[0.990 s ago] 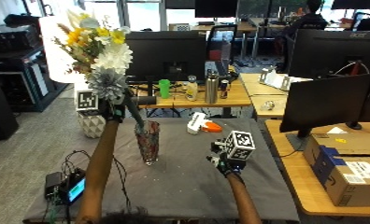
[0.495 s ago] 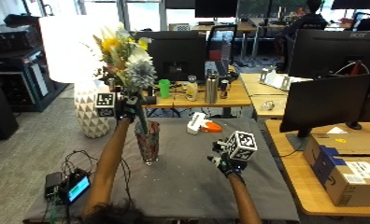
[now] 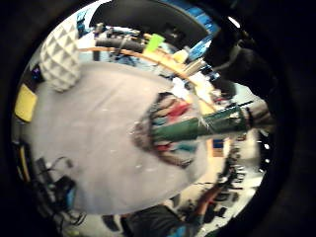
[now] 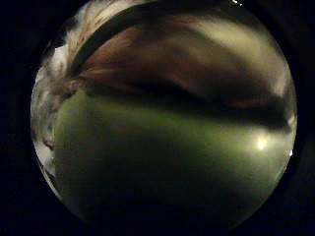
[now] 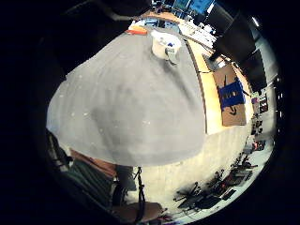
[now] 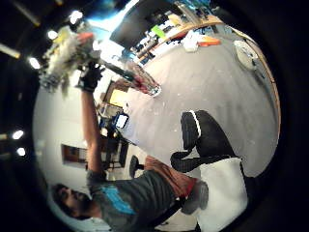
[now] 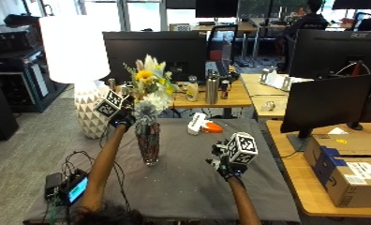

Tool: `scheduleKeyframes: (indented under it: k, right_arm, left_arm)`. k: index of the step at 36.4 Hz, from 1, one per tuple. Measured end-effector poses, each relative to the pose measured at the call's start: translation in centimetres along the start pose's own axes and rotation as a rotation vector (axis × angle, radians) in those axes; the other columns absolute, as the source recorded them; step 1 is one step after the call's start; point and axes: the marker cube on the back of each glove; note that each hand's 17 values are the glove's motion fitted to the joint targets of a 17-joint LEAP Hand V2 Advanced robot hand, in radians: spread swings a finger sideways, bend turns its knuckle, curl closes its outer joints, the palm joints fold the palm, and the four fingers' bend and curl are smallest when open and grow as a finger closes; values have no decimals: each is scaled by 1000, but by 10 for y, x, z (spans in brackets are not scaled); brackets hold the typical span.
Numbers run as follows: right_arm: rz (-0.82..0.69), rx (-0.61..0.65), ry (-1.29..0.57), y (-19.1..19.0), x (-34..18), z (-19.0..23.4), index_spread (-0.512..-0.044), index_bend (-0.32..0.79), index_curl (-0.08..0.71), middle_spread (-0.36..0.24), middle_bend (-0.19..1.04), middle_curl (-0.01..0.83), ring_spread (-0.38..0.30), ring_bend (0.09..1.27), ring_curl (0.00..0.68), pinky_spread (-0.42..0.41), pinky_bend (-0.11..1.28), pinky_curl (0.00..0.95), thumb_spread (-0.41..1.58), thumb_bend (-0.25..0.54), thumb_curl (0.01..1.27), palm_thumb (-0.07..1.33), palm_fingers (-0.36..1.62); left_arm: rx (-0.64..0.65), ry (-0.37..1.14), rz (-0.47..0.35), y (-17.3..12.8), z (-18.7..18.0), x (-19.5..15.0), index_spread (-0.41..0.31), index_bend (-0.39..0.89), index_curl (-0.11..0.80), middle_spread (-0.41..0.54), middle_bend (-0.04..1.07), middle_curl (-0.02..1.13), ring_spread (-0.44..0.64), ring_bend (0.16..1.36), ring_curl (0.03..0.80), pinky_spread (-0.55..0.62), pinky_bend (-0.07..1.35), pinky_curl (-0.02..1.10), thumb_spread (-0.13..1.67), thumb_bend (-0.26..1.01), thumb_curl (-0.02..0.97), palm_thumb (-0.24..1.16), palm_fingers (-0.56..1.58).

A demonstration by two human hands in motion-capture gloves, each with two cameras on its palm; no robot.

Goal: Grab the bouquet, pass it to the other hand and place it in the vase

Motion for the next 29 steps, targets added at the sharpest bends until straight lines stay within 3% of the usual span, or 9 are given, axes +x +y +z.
scheduleKeyframes:
  k: [2,5,8,12,18,29]
  right_arm:
    - [2,7,-6,1,0,1,-325,174,355,90,158,320,222,241,300,356,537,357,1135,-19,452,757,256]
    - [1,10,-12,3,-2,4,-325,175,357,91,162,315,223,242,301,355,525,354,1132,-18,448,764,254]
    - [-5,-2,-20,3,-4,11,-325,175,358,92,163,311,225,237,299,354,522,354,1130,-18,444,766,254]
    - [-9,-9,-28,4,-8,12,-325,176,360,93,160,304,225,231,300,354,523,354,1128,-19,439,768,251]
    - [-32,20,-41,0,-20,6,-325,175,362,94,163,298,225,220,297,353,522,355,1126,-19,433,770,251]
    - [-59,1,-44,5,-41,10,-325,173,364,99,162,286,225,215,297,353,520,356,1124,-19,425,772,252]
  left_arm:
    - [-36,-139,-107,7,-5,-7,-137,140,367,-163,211,505,-143,605,427,-8,433,450,1116,15,287,707,466]
    - [-73,-361,-156,15,-13,-18,-122,144,359,-128,164,457,-97,582,394,69,406,421,1052,31,325,787,474]
    - [-74,-480,-186,27,-28,-22,-117,164,363,-100,152,423,-64,562,375,123,387,404,1034,13,336,793,493]
    - [-7,-399,-200,44,-54,-14,-115,165,366,-80,159,407,-44,560,365,163,364,392,1016,-7,350,804,518]
    - [97,-211,-133,49,-91,-28,-113,152,365,-72,177,400,-25,555,362,205,325,381,1014,-34,358,763,534]
    - [136,-199,-18,76,-112,-22,-112,147,359,-81,174,391,-12,544,358,238,279,372,1022,-37,367,668,558]
